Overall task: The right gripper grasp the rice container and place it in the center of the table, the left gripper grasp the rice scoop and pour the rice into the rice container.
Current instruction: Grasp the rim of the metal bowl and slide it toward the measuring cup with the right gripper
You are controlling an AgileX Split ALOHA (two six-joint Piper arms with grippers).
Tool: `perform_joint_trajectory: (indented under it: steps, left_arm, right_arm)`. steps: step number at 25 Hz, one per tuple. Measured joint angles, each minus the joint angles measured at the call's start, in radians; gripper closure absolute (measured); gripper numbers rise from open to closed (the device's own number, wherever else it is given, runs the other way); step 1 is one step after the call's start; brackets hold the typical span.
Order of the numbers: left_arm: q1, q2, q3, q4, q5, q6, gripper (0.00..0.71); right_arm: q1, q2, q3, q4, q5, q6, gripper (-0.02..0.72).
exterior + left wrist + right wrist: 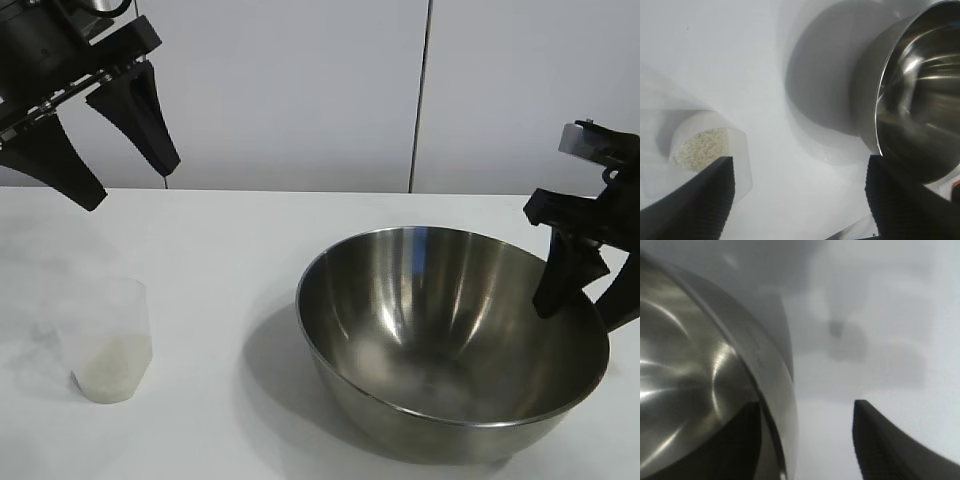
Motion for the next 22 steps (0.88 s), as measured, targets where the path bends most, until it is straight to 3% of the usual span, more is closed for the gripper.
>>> perform_joint_trajectory:
  steps: [1, 3, 6, 12, 17, 22]
  left_arm:
    - [0.0, 0.0, 0.0, 0.0, 0.0, 0.0, 0.179]
    - [0.0, 0.0, 0.0, 0.0, 0.0, 0.0, 0.179]
    - [0.0, 0.0, 0.0, 0.0, 0.0, 0.0, 0.179]
    - [0.0, 0.0, 0.0, 0.0, 0.0, 0.0, 0.179]
    - [0.0, 0.0, 0.0, 0.0, 0.0, 0.0, 0.179]
    - [0.0, 0.0, 0.0, 0.0, 0.0, 0.0, 0.179]
  right_arm:
    - [0.001, -0.001, 0.0, 0.004, 0.0, -0.012, 0.589]
    - [0.002, -0.005, 0.0, 0.007, 0.004, -0.034, 0.66]
    - [0.0, -0.007, -0.012, 0.026, 0.059, -0.067, 0.683]
    - [0.0, -0.007, -0.118, 0.124, 0.192, -0.116, 0.684]
    - [0.023, -0.007, -0.178, 0.128, 0.207, -0.056, 0.684]
    - [0.132, 0.0, -0.18, 0.076, 0.166, 0.025, 0.684]
